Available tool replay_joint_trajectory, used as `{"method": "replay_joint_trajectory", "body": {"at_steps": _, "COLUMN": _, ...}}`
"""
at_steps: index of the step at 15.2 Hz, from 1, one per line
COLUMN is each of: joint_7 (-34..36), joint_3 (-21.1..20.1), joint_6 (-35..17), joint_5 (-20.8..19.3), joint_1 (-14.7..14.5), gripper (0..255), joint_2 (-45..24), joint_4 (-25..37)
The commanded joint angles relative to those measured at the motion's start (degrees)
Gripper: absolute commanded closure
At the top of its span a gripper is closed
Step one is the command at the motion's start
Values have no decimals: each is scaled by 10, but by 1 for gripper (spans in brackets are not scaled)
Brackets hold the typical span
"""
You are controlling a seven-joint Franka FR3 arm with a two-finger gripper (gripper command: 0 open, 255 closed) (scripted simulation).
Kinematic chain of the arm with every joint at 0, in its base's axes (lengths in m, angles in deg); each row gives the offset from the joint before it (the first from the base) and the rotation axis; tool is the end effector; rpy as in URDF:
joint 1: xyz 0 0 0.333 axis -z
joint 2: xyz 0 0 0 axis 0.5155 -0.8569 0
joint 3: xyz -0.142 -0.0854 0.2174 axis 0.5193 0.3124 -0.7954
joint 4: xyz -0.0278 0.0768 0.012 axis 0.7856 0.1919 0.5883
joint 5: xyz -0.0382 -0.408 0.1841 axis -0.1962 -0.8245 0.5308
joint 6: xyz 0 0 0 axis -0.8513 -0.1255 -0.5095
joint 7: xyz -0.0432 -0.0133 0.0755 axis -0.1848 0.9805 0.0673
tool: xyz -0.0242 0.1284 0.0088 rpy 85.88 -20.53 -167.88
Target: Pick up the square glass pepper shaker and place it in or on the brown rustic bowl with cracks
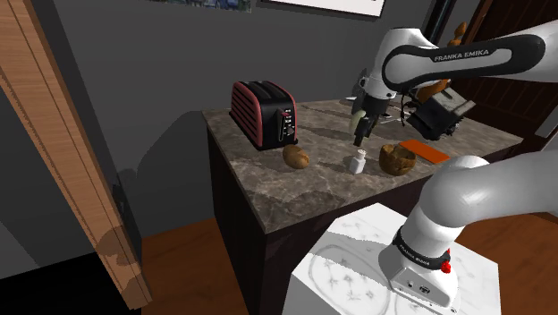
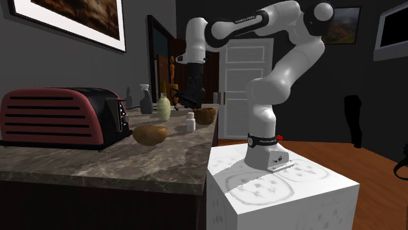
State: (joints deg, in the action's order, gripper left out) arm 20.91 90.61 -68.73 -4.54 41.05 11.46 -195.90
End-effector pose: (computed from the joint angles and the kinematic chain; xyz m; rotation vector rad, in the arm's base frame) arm 0.3574 -0.1566 0.3775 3.1290 0.0524 0.0571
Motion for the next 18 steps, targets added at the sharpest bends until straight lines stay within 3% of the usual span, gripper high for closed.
{"method": "replay_joint_trajectory", "body": {"at_steps": 1, "joint_7": -26, "joint_3": 27, "joint_6": -38, "joint_5": -25, "joint_1": 15, "gripper": 0, "joint_2": -16, "joint_4": -13}}
{"method": "replay_joint_trajectory", "body": {"at_steps": 5, "joint_7": -71, "joint_3": 80, "joint_6": -116, "joint_5": -69, "joint_1": 41, "gripper": 0, "joint_2": -63, "joint_4": -27}}
{"method": "replay_joint_trajectory", "body": {"at_steps": 13, "joint_7": -71, "joint_3": 101, "joint_6": -197, "joint_5": -84, "joint_1": 42, "gripper": 0, "joint_2": -111, "joint_4": -60}}
{"method": "replay_joint_trajectory", "body": {"at_steps": 18, "joint_7": -71, "joint_3": 101, "joint_6": -197, "joint_5": -84, "joint_1": 42, "gripper": 0, "joint_2": -111, "joint_4": -60}}
